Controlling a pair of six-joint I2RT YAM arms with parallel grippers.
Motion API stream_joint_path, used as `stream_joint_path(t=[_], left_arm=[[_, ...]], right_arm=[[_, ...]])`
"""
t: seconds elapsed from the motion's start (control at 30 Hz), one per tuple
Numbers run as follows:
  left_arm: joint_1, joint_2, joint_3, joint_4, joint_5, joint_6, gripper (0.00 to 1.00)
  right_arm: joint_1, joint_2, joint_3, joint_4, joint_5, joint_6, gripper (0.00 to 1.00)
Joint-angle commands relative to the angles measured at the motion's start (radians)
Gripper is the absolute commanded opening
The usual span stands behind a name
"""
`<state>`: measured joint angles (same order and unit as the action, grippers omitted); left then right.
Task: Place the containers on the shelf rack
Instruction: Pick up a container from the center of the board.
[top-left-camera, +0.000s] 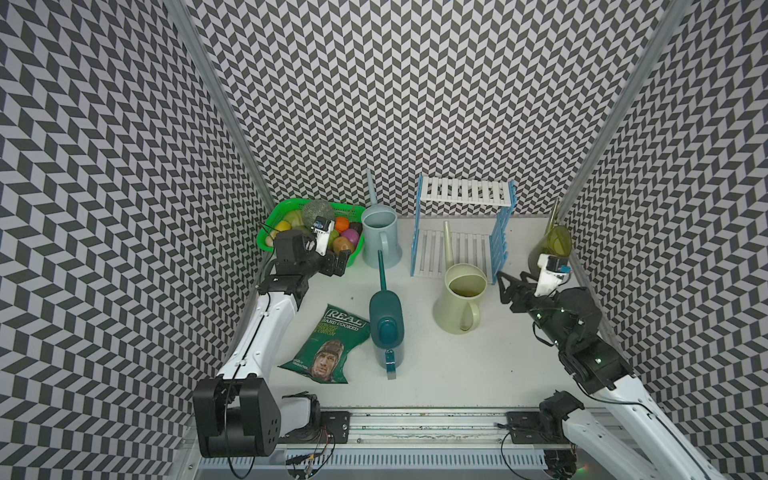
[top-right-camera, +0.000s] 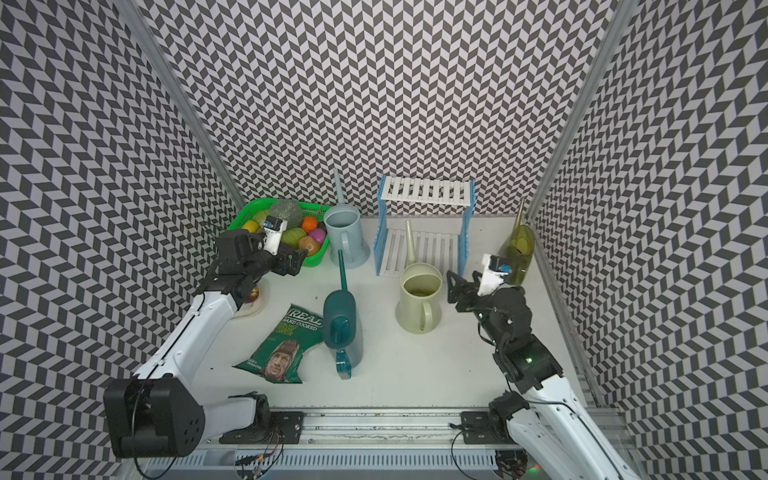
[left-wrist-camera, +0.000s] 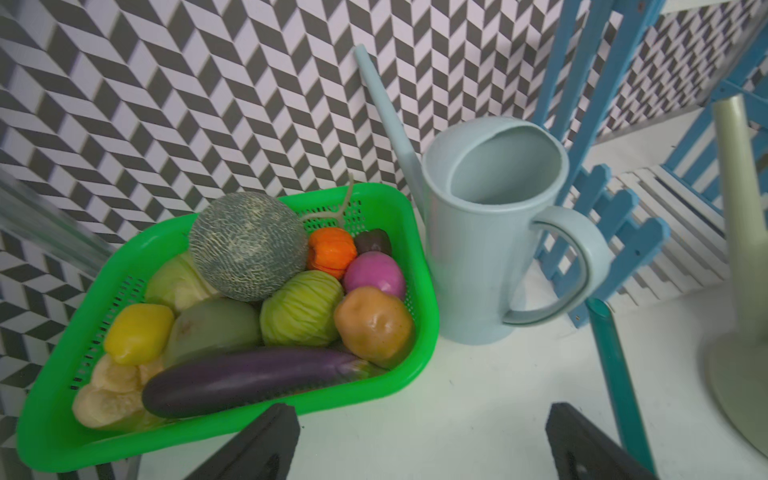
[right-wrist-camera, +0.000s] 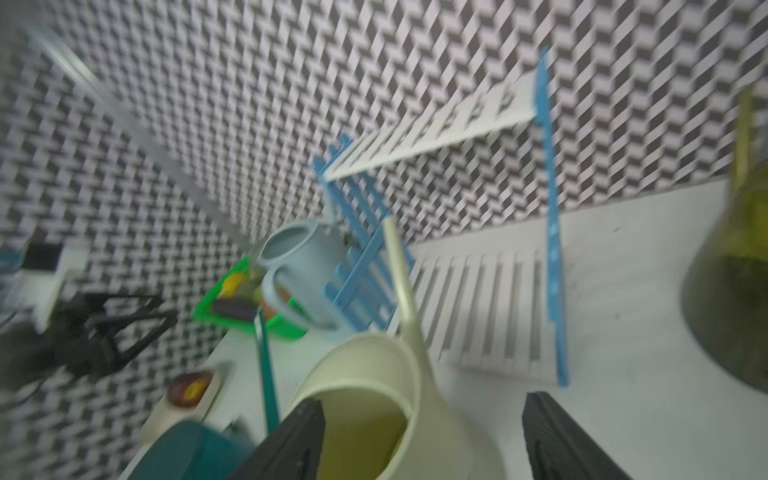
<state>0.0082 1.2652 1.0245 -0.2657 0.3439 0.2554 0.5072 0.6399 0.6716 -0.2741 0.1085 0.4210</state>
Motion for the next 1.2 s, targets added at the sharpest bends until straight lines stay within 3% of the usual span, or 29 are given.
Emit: stream_joint_path(t=[0.0, 0.17, 0.27, 0.43, 0.7, 0.9, 1.17], left_arm=[[0.003, -0.02, 0.036, -0.143, 0.109, 0.021, 1.0], [0.003, -0.026, 0.022, -0.138, 0.138, 0.015, 1.0], [0.003, -0.034, 0.014, -0.134, 0.138, 0.017, 1.0], [0.003, -0.044, -0.003, -0.127, 0.143, 0.022, 1.0], [0.004, -0.044, -0.01, -0.125, 0.161, 0.026, 1.0], [0.001, -0.039, -0.016, -0.113, 0.172, 0.021, 1.0], [0.001, -0.05, -0.027, -0.112, 0.181, 0.022, 1.0]], right_arm=[[0.185, -0.02, 0.046, -0.254, 0.117, 0.145, 0.76], [0.52, 0.067, 0.091, -0.308, 0.325, 0.245, 0.85], [0.611, 0.188, 0.118, -0.336, 0.403, 0.261, 0.9], [0.62, 0.285, 0.078, -0.29, 0.451, 0.276, 0.91], [0.617, 0.276, -0.009, -0.182, 0.531, 0.29, 0.9], [0.552, 0.366, -0.018, -0.002, 0.541, 0.226, 0.88], [0.519, 0.503, 0.022, 0.11, 0.601, 0.192, 0.61]])
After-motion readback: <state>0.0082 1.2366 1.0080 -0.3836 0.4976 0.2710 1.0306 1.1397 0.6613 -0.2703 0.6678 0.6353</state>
